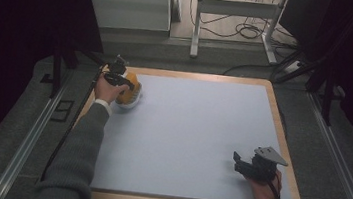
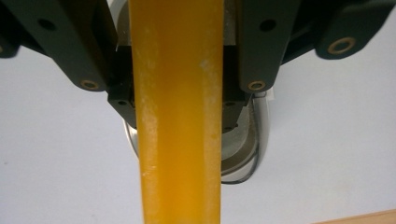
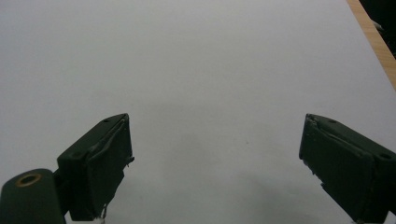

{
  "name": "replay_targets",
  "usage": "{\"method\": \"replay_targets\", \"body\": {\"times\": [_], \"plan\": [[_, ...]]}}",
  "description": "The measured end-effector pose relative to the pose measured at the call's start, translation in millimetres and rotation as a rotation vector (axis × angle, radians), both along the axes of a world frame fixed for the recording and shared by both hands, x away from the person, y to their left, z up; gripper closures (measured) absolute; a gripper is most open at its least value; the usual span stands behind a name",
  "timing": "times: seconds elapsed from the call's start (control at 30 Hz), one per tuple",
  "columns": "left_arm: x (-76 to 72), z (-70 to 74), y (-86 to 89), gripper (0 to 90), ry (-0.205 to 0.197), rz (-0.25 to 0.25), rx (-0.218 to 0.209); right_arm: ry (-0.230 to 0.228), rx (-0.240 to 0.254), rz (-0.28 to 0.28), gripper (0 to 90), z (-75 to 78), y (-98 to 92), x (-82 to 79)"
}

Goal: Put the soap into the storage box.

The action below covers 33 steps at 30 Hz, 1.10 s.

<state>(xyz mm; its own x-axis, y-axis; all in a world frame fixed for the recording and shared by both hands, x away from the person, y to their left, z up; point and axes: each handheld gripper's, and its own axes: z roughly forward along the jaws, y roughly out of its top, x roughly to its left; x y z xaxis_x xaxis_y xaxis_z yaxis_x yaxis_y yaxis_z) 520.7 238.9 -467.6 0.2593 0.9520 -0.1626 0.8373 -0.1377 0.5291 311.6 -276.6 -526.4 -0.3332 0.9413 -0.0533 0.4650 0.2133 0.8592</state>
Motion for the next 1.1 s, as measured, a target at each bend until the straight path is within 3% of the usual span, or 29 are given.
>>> {"method": "replay_targets", "body": {"times": [0.07, 0.2, 0.33, 0.47, 0.6, 0.77, 0.87, 0.97, 1.1], "plan": [[-2.9, 6.4, 0.1, 54.3, -0.029, 0.001, 0.004, -0.001, -0.001, 0.001, 9.6, 0.0, 0.0, 0.0], [-9.3, 19.3, 2.6, 35.7, -0.073, 0.015, 0.048, -0.003, -0.004, 0.000, 9.6, 0.0, 0.3, -0.1], [-17.1, 29.4, 7.3, 22.9, -0.090, 0.027, 0.072, -0.003, -0.006, 0.000, 9.6, 0.0, 0.5, -0.2], [-30.2, 41.1, 9.6, 19.9, -0.138, 0.009, 0.068, -0.004, -0.007, 0.000, 9.6, 0.0, 0.6, -0.2], [-48.7, 47.9, 8.0, 19.2, -0.198, -0.044, 0.072, -0.005, -0.007, 0.001, 9.6, 0.0, 0.6, -0.3], [-69.3, 46.7, 11.0, 19.1, -0.221, -0.102, 0.004, -0.004, -0.009, 0.001, 9.6, -0.1, 1.1, -0.3], [-80.5, 42.6, 13.6, 20.7, -0.240, -0.112, -0.034, -0.005, -0.009, -0.001, 9.6, 0.0, 0.9, -0.4], [-93.2, 39.0, 14.3, 23.6, -0.269, -0.134, -0.046, -0.004, -0.010, 0.001, 9.6, -0.1, 1.2, -0.4], [-110.2, 35.8, 12.7, 23.8, -0.278, -0.165, -0.077, -0.003, -0.010, 0.000, 9.6, -0.2, 1.1, -0.2]]}}
